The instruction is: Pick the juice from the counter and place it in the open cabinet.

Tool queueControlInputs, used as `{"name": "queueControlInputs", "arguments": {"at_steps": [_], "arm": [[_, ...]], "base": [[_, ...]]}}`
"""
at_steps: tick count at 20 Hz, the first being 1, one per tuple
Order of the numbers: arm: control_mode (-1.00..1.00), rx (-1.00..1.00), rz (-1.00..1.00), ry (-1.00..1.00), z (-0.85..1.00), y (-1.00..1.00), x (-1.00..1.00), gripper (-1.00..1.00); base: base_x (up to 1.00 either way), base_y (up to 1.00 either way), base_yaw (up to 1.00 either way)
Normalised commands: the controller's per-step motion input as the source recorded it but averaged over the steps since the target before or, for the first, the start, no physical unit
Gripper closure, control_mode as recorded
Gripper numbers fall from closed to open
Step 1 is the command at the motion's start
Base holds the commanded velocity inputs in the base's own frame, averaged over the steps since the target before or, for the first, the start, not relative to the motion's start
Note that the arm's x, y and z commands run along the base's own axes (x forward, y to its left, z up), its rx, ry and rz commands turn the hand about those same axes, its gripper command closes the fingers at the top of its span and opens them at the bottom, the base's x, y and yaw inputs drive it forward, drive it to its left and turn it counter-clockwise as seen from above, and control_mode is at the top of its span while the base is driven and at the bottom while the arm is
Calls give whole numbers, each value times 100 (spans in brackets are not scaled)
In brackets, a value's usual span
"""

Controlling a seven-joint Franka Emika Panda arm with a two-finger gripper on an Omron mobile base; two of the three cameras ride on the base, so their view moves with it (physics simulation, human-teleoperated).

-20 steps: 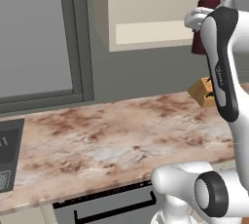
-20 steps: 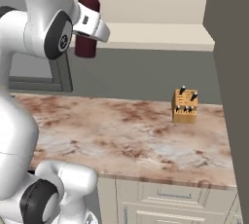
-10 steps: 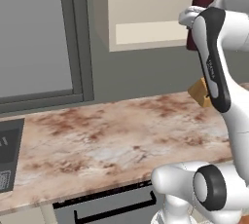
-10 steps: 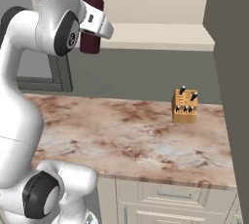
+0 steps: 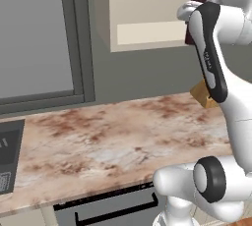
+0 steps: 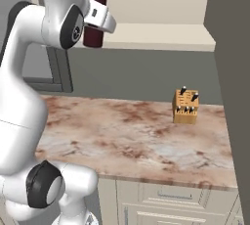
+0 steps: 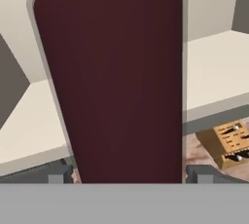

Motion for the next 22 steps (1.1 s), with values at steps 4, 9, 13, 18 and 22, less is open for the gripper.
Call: {"name": "queueControlInputs", "arguments": {"at_steps": [4, 9, 13, 18, 22], "arm": [[-100, 0, 0, 0, 6, 0, 22, 100], [-100, 0, 0, 0, 0, 0, 39, 100], [-100, 0, 0, -1, 0, 0, 53, 100], [-100, 0, 0, 0, 0, 1, 51, 100], [-100, 0, 0, 0, 0, 4, 50, 100]], "base": [[0, 0, 0], [0, 0, 0], [0, 0, 0], [0, 0, 0], [0, 0, 0]]}}
